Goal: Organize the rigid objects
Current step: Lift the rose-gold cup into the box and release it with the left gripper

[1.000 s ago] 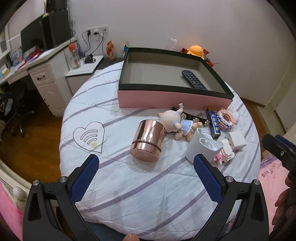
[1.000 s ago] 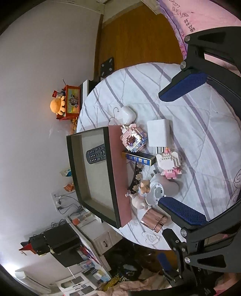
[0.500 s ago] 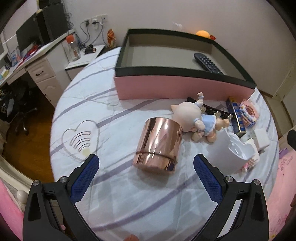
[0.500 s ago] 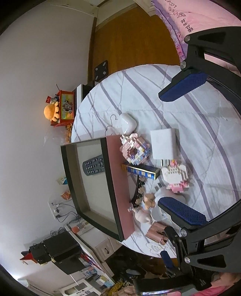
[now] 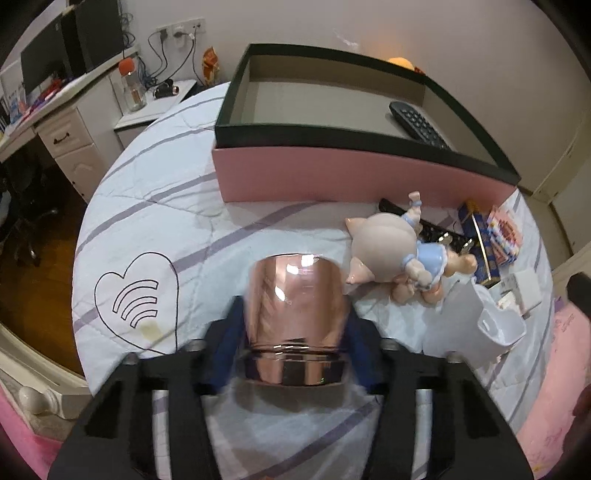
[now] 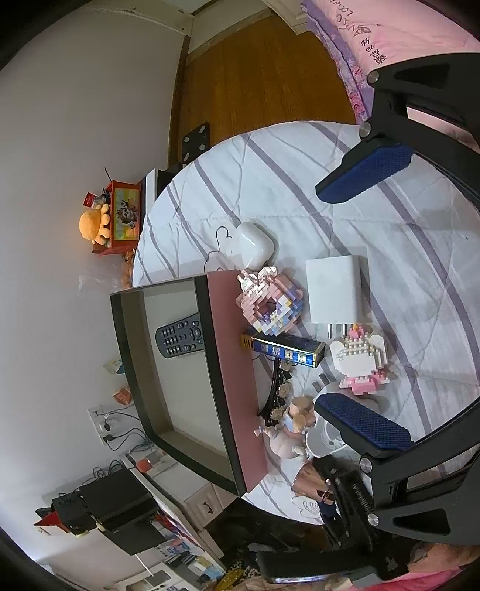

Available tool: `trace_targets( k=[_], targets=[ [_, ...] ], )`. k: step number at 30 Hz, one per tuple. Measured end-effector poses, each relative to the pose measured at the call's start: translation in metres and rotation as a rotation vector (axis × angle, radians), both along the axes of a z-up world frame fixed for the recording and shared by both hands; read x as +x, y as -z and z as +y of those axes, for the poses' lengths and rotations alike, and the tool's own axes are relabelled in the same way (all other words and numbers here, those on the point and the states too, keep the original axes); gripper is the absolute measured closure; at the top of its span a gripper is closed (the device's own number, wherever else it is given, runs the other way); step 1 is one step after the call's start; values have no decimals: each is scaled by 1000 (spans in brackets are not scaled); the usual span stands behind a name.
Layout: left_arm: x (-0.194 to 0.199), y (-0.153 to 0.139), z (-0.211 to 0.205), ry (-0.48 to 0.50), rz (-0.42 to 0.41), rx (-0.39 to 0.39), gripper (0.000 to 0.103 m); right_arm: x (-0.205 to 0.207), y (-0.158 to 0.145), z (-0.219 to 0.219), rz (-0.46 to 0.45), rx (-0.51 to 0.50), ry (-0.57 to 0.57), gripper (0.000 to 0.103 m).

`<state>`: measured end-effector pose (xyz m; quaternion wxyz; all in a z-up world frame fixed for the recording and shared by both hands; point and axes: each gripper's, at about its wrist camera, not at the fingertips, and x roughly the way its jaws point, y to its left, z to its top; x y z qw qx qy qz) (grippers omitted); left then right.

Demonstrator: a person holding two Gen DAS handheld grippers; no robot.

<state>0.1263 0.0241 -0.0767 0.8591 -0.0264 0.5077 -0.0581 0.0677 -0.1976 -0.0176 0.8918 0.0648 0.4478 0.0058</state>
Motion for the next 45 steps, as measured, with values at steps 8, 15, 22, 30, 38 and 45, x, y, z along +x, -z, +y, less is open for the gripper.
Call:
trace_targets(
  k=[8, 15, 22, 30, 38, 45],
  targets=[
    [-2, -4, 3, -8, 3, -33, 56, -2, -2, 2, -8, 0, -9, 0],
    [-8, -30, 1, -7, -43, -26, 56, 1, -7, 2, -21, 4, -18, 0],
    [13, -74, -10, 11, -140, -27, 56, 18, -20, 4, -58, -3, -43, 0],
    [74, -95, -27, 16, -202, -26, 56, 56, -36, 4, -107, -19, -59, 0],
    [127, -66, -41, 22, -140, -26, 56, 97, -30, 6, -94, -29, -65, 0],
    [153, -35, -51, 32, -61, 9, 55, 116, -20, 3, -66, -29, -63, 0]
  ],
)
